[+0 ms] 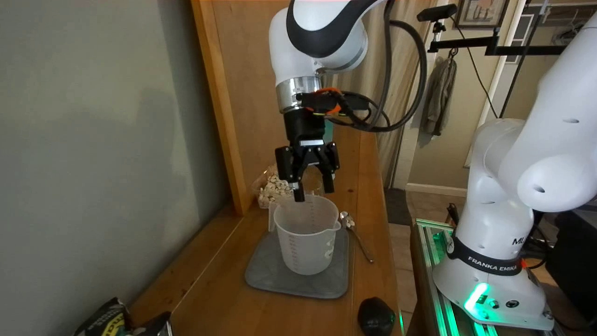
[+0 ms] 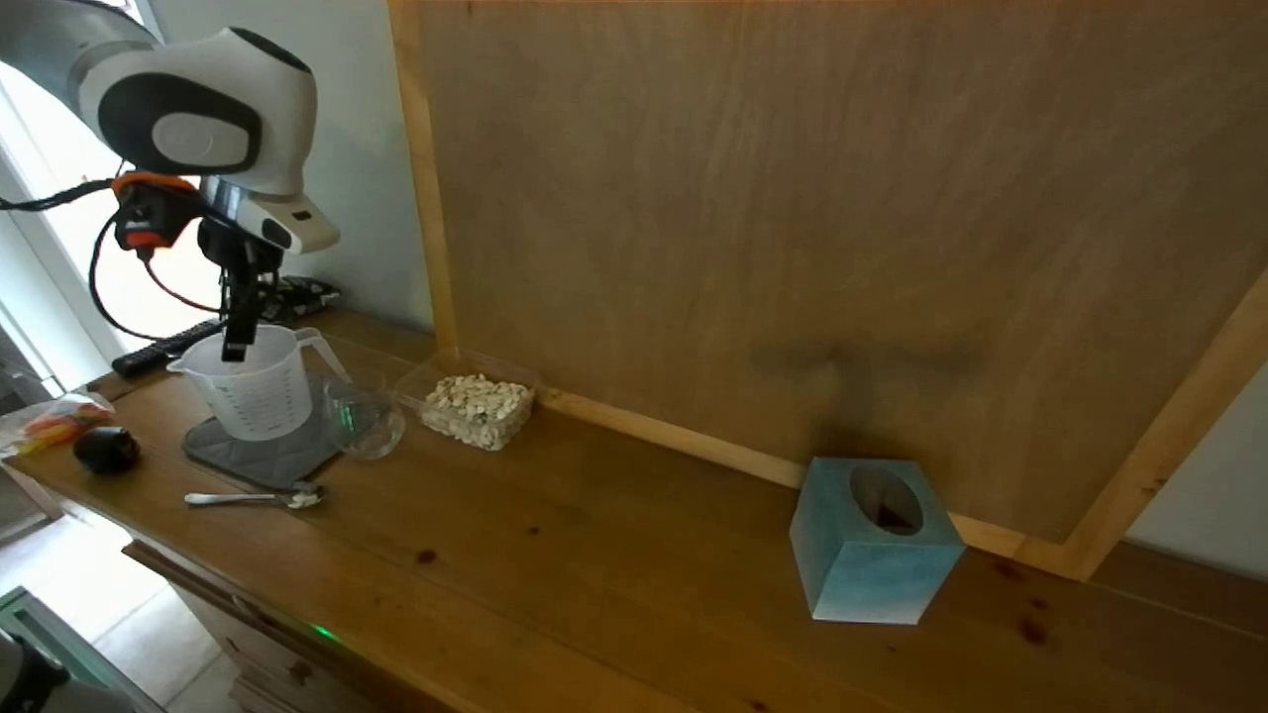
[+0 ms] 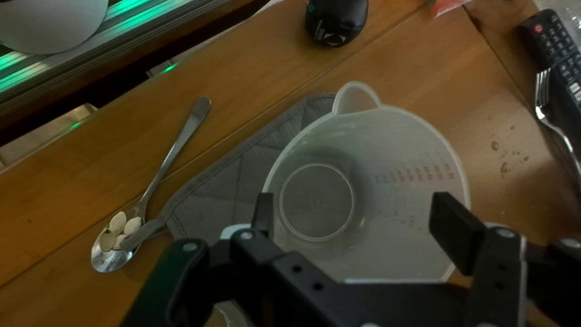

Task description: Turn the clear jug over rand put it on the grey potholder

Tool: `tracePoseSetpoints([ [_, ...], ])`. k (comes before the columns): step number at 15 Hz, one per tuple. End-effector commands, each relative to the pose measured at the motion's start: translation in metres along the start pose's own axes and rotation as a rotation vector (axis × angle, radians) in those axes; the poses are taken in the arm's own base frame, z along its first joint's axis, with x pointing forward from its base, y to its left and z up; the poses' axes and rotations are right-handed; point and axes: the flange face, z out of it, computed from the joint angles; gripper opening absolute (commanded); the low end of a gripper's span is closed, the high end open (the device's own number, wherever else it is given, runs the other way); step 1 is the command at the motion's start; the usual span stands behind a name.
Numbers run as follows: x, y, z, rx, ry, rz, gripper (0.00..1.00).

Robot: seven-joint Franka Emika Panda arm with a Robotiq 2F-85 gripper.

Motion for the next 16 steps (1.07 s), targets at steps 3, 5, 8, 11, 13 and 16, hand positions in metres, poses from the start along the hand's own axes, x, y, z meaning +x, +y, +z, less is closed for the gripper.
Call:
tracePoseSetpoints([
  [3,-0.051,-0.041,-0.035,-0.171,0.164,-0.073,1.00],
  [5,-0.065,-0.052,-0.044,-0.250,0.221,-0.118,1.00],
  [8,-0.082,-0.064,-0.054,-0.310,0.292,-0.174,1.00],
  [11,-0.079,-0.066,-0.050,-0.285,0.281,-0.188,1.00],
  [13,-0.078,-0.066,-0.049,-0.286,0.278,-0.187,1.00],
  [16,-0.077,-0.064,-0.048,-0.287,0.274,-0.183,1.00],
])
